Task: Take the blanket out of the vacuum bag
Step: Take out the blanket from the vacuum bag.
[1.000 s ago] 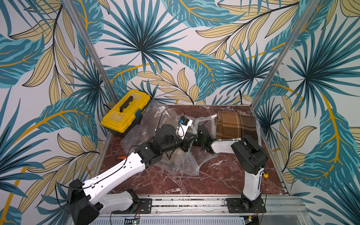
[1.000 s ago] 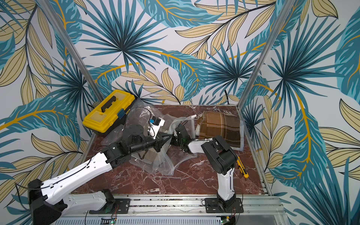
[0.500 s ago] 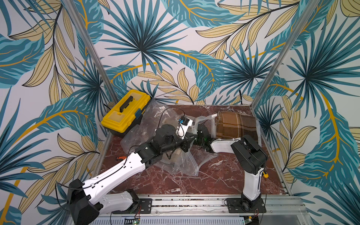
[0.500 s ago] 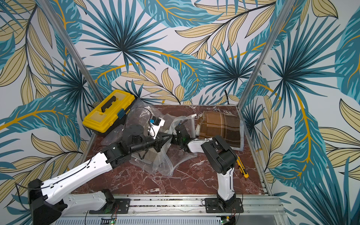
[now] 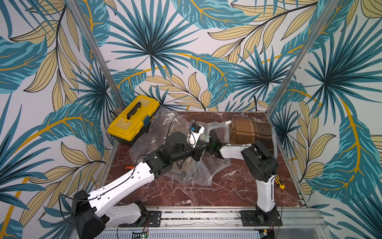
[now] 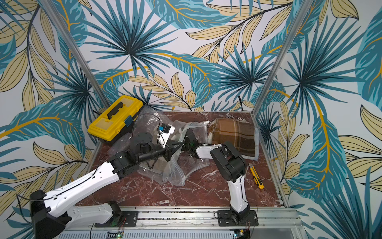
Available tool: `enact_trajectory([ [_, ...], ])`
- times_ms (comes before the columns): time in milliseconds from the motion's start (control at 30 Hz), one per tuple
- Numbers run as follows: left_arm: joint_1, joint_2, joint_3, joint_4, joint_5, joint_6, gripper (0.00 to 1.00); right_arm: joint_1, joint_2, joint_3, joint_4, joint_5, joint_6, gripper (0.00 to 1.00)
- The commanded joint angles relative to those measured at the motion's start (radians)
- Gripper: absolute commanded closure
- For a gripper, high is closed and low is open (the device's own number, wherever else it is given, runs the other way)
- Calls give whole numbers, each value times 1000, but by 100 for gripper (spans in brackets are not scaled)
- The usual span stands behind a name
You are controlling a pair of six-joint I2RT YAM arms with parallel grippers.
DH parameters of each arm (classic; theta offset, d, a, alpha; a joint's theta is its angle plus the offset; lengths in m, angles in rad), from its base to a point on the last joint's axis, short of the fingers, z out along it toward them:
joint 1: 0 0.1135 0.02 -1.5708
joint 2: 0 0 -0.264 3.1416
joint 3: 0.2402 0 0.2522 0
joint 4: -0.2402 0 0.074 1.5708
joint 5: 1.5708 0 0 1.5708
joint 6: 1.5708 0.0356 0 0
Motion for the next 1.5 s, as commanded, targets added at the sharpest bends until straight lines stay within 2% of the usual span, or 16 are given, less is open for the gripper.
enact_trajectory([
  [0,-3,5,0,29,2,8,100,9,47,40,6,-9,-13,65],
  [33,-3,6,-1,28,3,8,100,10,56,50,-5,-12,-12,67],
  [167,-4,4,-1,29,2,7,100,9,74,63,-37,-9,-24,100],
  [300,-4,2,-7,31,0,7,100,10,36,38,-36,-1,-31,100],
  [433,-3,3,-20,45,-12,7,100,12,-71,-1,-73,9,-14,100],
  [600,-2,24,-77,95,-131,8,100,28,-250,-26,-181,21,17,100],
  [767,0,76,-92,116,-127,19,100,45,-386,-47,-216,26,44,100],
  [1033,24,91,-158,213,-147,-2,100,62,-498,-114,-203,47,79,100],
  [1200,29,79,-176,213,-148,-6,100,64,-550,-146,-270,95,25,100],
  [1333,30,54,-185,212,-145,-10,100,65,-595,-138,-444,207,-98,100],
  [1467,31,13,-187,214,-133,-14,100,64,-626,-171,-500,282,-151,100],
])
